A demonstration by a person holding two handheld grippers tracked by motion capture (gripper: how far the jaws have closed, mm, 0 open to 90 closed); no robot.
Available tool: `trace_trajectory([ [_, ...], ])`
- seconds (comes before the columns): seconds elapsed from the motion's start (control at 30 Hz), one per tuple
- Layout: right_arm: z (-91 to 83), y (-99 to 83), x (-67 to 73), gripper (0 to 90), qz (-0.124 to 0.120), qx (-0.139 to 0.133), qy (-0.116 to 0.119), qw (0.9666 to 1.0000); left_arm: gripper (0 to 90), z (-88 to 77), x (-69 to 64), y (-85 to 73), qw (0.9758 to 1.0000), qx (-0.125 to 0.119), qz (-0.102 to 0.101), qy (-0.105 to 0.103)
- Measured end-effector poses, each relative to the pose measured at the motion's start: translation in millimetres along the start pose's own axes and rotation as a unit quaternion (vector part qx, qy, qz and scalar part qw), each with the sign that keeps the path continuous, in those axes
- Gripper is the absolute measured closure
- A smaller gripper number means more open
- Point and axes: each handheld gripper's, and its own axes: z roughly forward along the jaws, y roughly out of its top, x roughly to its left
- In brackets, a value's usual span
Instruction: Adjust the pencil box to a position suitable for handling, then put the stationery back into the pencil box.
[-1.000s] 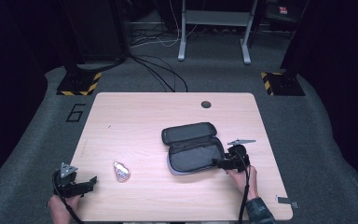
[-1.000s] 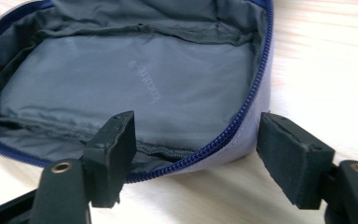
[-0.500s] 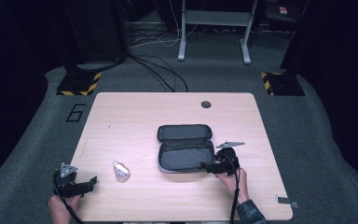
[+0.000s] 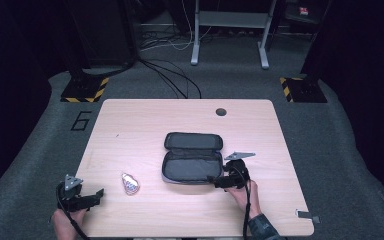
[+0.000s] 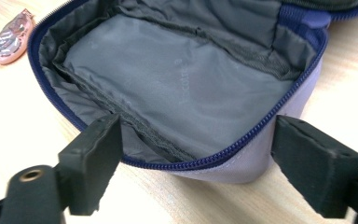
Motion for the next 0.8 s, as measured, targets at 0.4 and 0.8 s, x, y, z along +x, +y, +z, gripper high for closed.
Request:
trace_trajectory([
  [0.4, -38.4, -26.1, -33.0, 6.6, 0.016, -0.041, -0.1, 0.994, 5.9, -0.1, 0.1, 0.0, 1.0, 0.0, 0.0, -0.001],
  [0.8, -49.3, -53.6, -73.0, 4.0, 0.059, -0.043, -0.183, 0.9805, 4.8, -2.7, -2.6, -1.4, 0.9998, 0.0, -0.002, 0.018],
])
